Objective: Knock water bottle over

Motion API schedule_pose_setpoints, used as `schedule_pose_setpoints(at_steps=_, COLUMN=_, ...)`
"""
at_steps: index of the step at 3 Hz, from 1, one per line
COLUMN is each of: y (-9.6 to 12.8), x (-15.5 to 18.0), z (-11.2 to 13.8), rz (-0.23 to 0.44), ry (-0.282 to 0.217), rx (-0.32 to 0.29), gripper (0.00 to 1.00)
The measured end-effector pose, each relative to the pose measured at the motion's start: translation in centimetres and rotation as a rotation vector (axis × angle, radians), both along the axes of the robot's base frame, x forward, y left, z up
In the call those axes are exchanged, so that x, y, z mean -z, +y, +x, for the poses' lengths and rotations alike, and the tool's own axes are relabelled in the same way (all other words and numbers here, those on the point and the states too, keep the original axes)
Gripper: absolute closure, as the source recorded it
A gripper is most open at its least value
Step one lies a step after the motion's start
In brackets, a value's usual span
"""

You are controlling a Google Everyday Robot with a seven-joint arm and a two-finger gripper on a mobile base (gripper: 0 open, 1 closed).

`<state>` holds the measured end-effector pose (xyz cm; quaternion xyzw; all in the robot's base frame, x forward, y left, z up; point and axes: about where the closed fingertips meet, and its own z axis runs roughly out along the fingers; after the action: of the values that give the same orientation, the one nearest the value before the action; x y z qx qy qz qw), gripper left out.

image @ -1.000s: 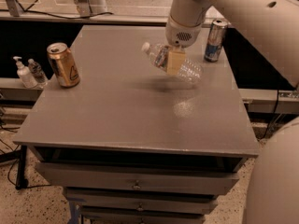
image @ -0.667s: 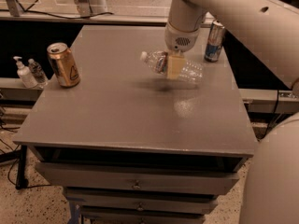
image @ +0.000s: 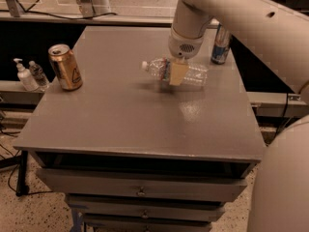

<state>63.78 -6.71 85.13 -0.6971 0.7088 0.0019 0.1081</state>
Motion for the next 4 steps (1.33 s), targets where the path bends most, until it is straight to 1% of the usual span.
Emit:
schedule_pose_setpoints(at_steps=1, y=0.25, x=0.22, z=-0.09, rz=0.013, ry=0.006, rx=-0.005, gripper=0.12)
schedule_pose_setpoints(at_steps=2, y=0.73, x=0.32, z=-0.11, rz=0.033, ry=0.011, rx=-0.011, gripper=0.0)
schedule_pose_setpoints(at_steps=3, y=0.75, x=0.32, z=-0.11, rz=0.034, ry=0.011, rx=-0.011, gripper=0.0)
schedule_pose_setpoints(at_steps=4, y=0.85, x=0.36, z=-0.18, rz=0.05, ry=0.01, rx=-0.003, gripper=0.0)
